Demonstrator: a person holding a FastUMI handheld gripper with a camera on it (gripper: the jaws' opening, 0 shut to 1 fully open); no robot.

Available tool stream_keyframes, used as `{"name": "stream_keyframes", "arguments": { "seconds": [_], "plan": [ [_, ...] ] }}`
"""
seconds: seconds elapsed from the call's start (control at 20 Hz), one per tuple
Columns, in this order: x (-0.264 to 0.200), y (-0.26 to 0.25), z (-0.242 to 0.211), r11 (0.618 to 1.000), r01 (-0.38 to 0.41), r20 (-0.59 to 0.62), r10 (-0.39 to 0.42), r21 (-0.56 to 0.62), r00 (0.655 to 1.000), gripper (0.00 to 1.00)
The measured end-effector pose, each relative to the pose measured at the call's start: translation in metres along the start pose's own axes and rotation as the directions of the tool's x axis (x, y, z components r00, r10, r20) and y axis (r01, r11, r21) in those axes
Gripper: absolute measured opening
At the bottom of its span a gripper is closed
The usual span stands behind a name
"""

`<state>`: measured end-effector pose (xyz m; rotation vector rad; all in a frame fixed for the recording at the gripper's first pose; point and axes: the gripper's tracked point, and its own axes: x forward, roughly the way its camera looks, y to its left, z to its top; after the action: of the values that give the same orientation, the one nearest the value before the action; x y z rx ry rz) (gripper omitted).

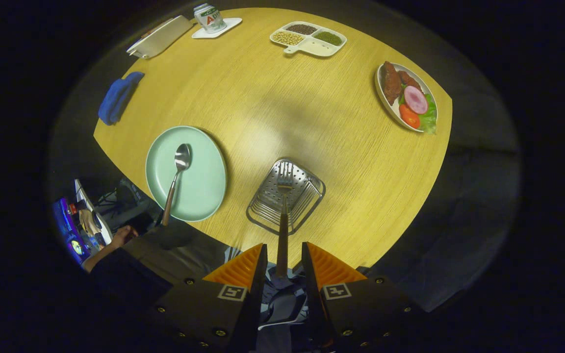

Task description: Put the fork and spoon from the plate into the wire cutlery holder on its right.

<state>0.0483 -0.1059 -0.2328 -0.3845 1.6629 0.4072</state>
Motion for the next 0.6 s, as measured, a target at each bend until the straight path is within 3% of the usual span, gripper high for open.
{"name": "stream_keyframes", "arguments": {
  "seconds": [0.6],
  "plan": [
    [0.021, 0.105, -0.033, 0.995, -0.096, 0.104, 0.096, -0.005, 0.990, 0.42]
  ]
}}
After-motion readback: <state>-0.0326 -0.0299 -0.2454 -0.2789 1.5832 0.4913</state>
